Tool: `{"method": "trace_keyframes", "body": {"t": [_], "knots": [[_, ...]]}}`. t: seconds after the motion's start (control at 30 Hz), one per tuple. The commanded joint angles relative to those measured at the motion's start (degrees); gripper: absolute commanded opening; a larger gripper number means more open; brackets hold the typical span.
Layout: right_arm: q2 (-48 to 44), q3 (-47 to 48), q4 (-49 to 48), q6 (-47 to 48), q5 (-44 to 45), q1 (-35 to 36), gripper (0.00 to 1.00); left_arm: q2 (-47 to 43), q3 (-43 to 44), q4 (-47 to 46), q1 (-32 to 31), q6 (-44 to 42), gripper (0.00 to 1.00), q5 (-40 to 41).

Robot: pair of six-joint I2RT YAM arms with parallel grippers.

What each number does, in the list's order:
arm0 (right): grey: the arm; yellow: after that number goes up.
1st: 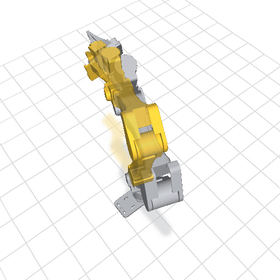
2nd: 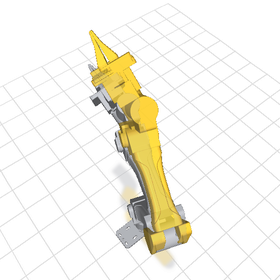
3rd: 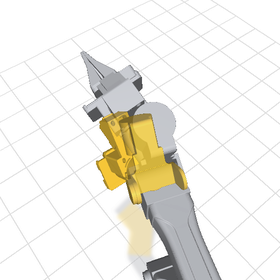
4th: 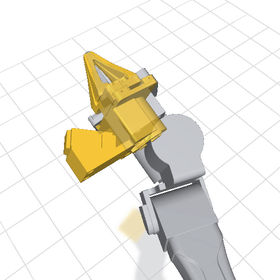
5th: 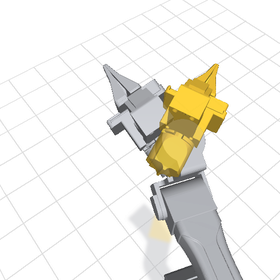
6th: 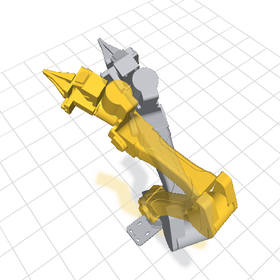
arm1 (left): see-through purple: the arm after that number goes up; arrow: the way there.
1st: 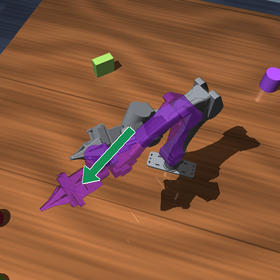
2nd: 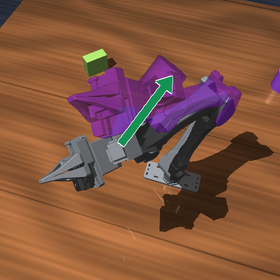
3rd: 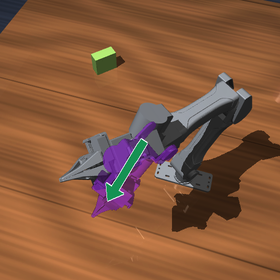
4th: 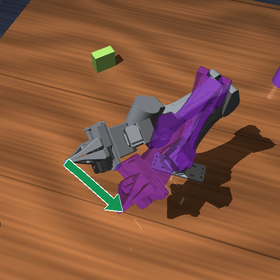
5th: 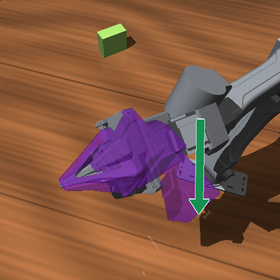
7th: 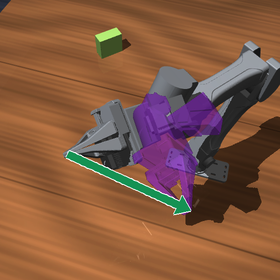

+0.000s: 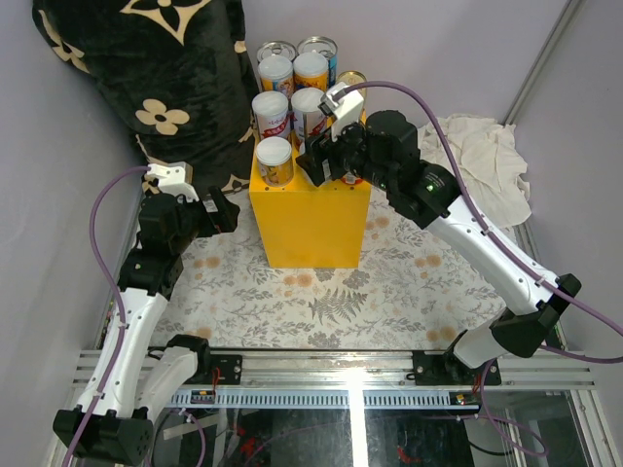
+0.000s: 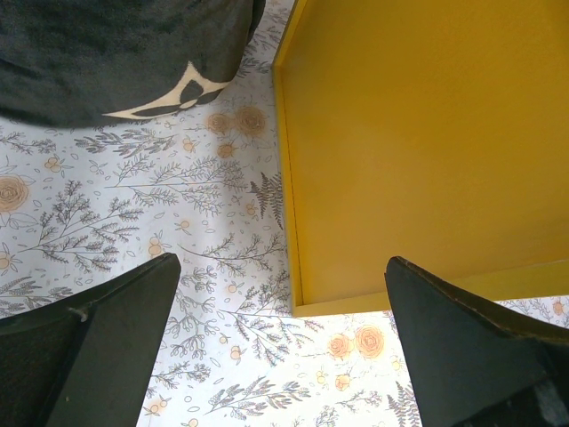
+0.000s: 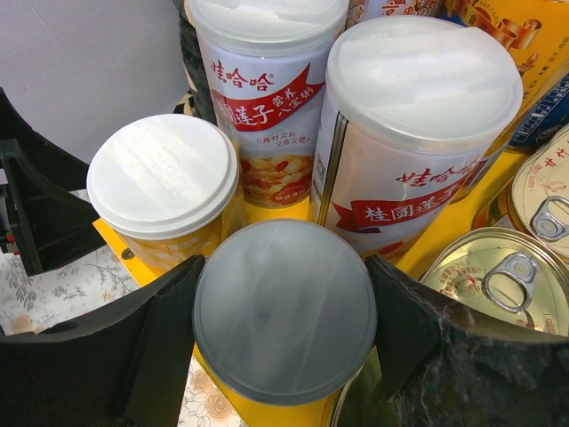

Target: Place and organize the canned foods onto the counter

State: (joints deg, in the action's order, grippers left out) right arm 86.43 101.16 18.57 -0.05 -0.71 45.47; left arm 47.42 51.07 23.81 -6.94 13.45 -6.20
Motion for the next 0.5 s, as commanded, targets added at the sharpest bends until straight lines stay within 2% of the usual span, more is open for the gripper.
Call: {"method": "trace_keyframes", "body": {"t": [0.0, 0.03, 0.13, 0.4, 0.47], "knots": [[-0.4, 1.7, -6.6, -0.7, -1.4, -0.7, 0.33, 0.1, 1.0, -1.4, 0.5, -0.2, 1.00, -0.1], [-0.4, 1.8, -6.6, -0.8, -1.7, -0.7, 0.47, 0.1, 1.1, -1.4, 0.5, -0.2, 1.00, -0.1], [-0.3, 1.9, -6.5, -1.2, -2.3, -0.7, 0.71, 0.1, 1.1, -1.4, 0.5, -0.3, 1.00, -0.1], [-0.4, 2.0, -6.9, -1.8, -3.5, -0.7, 0.99, 0.3, 1.2, -1.3, 0.5, -0.2, 1.00, 0.0], [-0.6, 1.7, -7.3, -2.1, -3.3, -0.7, 1.00, 0.3, 1.3, -1.3, 0.6, -0.2, 1.00, 0.0]]}}
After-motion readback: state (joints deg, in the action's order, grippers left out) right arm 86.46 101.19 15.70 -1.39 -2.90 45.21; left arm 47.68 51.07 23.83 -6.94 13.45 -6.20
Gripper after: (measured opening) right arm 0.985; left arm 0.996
